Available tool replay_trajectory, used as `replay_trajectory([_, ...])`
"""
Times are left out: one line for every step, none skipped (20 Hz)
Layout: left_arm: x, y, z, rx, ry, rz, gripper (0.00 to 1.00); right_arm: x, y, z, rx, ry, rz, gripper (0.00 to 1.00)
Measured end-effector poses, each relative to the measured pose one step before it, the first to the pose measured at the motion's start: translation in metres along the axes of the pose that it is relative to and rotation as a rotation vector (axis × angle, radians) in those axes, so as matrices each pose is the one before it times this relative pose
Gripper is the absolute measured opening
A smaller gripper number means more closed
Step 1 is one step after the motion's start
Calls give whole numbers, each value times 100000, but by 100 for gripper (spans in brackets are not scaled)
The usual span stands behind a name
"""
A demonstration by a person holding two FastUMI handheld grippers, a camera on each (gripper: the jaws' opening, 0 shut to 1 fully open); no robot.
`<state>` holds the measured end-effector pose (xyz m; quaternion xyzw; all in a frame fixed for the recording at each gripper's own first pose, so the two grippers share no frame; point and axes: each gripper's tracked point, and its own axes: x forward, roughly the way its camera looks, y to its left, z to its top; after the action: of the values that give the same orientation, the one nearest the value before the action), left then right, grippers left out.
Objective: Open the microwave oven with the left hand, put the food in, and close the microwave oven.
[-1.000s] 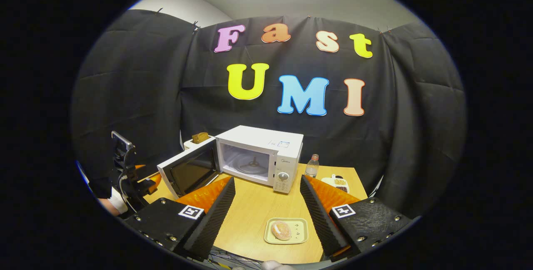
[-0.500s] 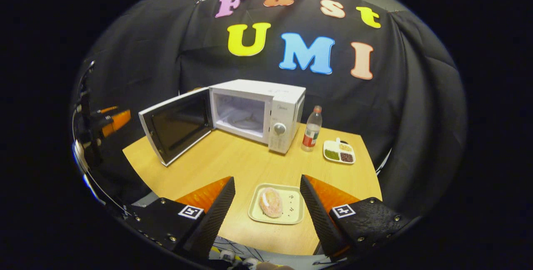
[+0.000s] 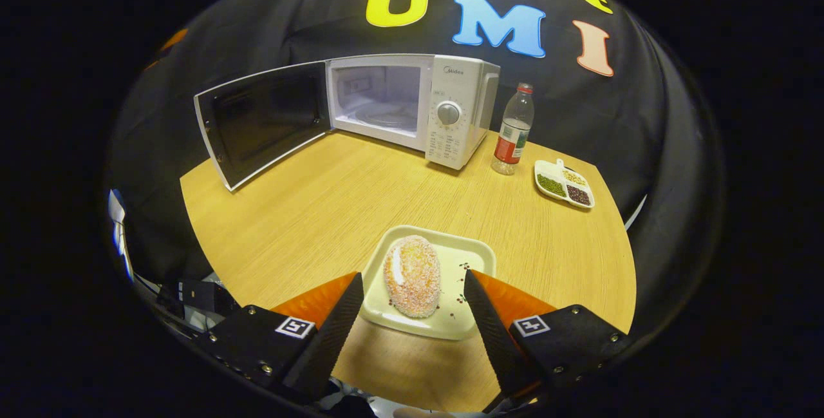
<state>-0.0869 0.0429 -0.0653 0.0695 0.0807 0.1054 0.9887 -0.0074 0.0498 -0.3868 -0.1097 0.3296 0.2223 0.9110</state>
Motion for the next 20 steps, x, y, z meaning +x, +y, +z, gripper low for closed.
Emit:
replay_trajectory([-76,-869,419,749,-146,-1415,100,916,32,47,-1020,1181,740,96])
replay_trajectory([-103,-586,311,1115,-157,-952,100,846,139,-464,132,952,861,96])
replay_trajectory([114,-390,235,681,-41,-919,100,784,209,-64,418,431,333,96])
replay_trajectory([73,-415,21,119,292,-970,100,686,-95,-278,-351,1259,-562,96])
replay_trajectory([138,-313,127,-37,-193,-963,100,740,25,-351,-363,1373,-590,96])
replay_trajectory([263,-536,-128,-637,178,-2154,100,671,-83,-305,-139,1085,-343,96])
replay_trajectory([406,-349,14,-107,483,-1318,100,665,-24,-471,276,2025,-487,96])
replay_trajectory([421,42,96,345,-155,-1120,100,527,195,-413,929,2258,710,96])
replay_trajectory([446,43,203,229,-313,-563,98,483,256,-474,1087,1728,841,96])
replay_trajectory([455,50,183,-127,-281,-723,98,96,21,27,494,534,22,96])
replay_trajectory([499,16,280,-140,-513,-721,98,-199,-177,-76,374,371,-491,96])
replay_trajectory([479,33,-86,302,-393,-627,97,-23,-63,143,266,-372,-224,96])
replay_trajectory([406,194,5,555,46,-199,97,36,161,-160,443,498,664,96])
replay_trajectory([298,185,-313,-127,426,-461,97,132,16,-56,223,778,232,90])
replay_trajectory([374,40,-124,-577,35,-604,97,79,-30,23,589,164,65,85])
replay_trajectory([201,58,-168,-427,299,-763,97,-4,33,-25,304,1284,596,74])
replay_trajectory([355,242,-149,372,459,48,97,-77,-114,-31,-91,1962,-35,75])
replay_trajectory([193,418,-142,522,79,110,97,-129,-132,-4,-691,1966,-134,64])
replay_trajectory([218,243,-2,96,-162,-423,100,-136,151,348,-34,114,723,66])
replay_trajectory([249,36,-47,-105,-105,-779,97,-265,213,590,740,-454,1514,66])
